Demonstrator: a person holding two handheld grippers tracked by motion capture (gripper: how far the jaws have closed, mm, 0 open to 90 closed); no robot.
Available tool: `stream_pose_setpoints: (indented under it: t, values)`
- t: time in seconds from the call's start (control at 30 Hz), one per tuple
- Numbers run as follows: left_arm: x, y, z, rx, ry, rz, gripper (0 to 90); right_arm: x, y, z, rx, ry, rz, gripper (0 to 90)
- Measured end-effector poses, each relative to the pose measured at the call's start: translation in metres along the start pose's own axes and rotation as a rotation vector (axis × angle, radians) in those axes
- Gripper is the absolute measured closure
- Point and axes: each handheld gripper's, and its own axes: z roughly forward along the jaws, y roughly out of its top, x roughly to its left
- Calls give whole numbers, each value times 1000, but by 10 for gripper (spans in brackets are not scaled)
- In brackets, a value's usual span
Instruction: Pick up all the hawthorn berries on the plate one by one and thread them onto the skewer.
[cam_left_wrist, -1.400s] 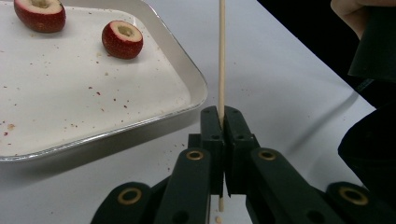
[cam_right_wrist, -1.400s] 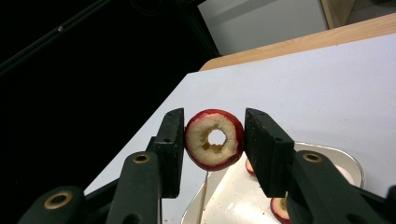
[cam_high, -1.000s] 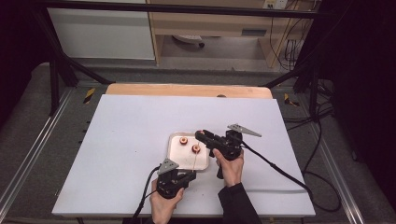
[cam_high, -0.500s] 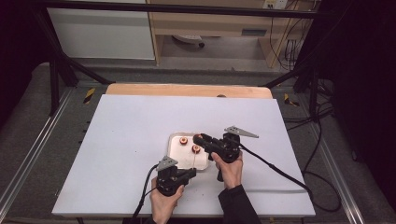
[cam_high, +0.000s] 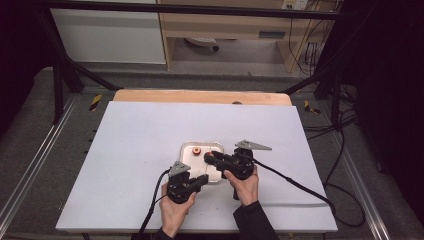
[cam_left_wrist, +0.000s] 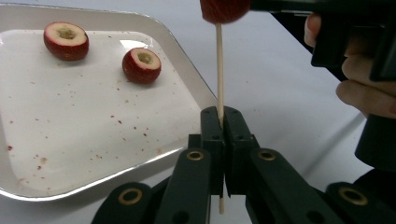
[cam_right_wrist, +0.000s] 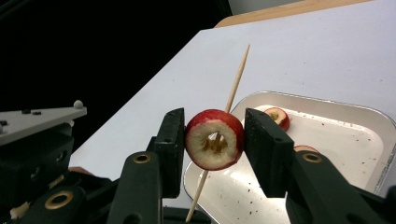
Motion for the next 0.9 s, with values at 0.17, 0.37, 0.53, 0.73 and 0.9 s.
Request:
stream_pose_setpoints:
  t: [0.17,0.37,0.53,0.73,0.9]
  values:
    - [2,4,1,0,7,9,884,1,-5,2,37,12,-5,600]
    - [4,6,3,7,16,22,884,2,-11,5,61,17,-18,600]
    - [5,7,5,11,18,36,884,2,-13,5,82,17,-21,599]
    - [7,5,1,4,18,67,884,2,-12,3,87,26,-33,574]
    - [17,-1,-9,26,54,110,883,1,-3,-6,87,-17,-94,390]
